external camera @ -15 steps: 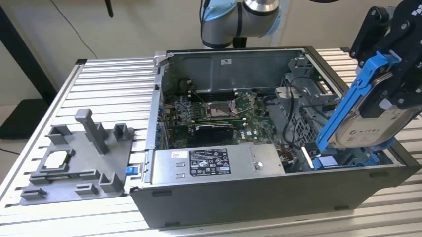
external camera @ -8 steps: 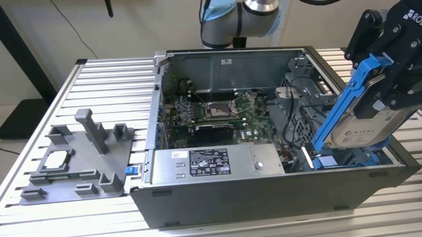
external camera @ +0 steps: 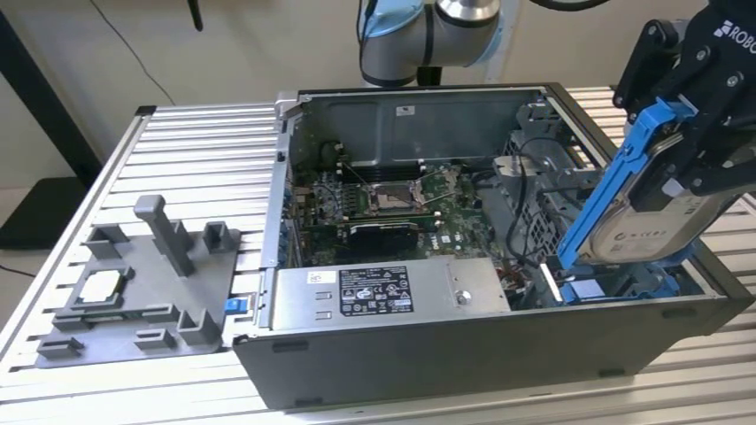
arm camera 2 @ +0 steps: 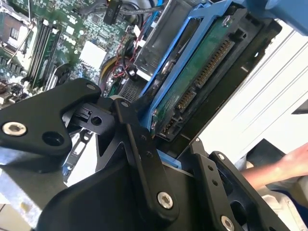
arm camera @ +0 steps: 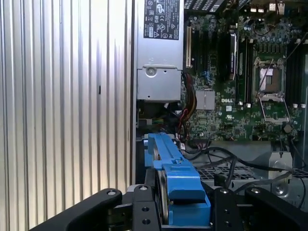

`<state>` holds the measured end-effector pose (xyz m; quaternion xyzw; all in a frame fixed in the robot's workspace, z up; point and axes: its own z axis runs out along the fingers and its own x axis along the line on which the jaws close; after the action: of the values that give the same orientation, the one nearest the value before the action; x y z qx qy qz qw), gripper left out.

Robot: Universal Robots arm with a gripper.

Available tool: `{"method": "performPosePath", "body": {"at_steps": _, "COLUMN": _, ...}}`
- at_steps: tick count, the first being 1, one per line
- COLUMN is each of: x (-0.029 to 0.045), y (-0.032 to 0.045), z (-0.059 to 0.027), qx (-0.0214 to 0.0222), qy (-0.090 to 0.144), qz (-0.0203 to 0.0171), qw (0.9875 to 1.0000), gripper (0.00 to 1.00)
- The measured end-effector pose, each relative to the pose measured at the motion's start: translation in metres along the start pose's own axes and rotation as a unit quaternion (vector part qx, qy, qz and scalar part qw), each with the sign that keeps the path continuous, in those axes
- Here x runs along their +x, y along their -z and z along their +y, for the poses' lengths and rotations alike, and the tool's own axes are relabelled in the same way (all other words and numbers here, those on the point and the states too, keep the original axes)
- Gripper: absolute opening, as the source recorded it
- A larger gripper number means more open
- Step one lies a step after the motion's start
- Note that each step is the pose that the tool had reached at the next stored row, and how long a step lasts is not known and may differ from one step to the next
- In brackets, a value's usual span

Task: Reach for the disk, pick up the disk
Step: 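Pick up the disk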

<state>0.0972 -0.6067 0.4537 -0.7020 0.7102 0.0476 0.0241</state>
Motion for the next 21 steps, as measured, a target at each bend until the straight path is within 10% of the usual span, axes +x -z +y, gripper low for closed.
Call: {"method": "performPosePath", "body": {"at_steps": 21, "x": -0.0012, "y": -0.0061, "z": -0.0036, "qx": -0.0007, "qy": 0.006, "qz": -0.0002, "qw": 1.0, "gripper": 0.0}}
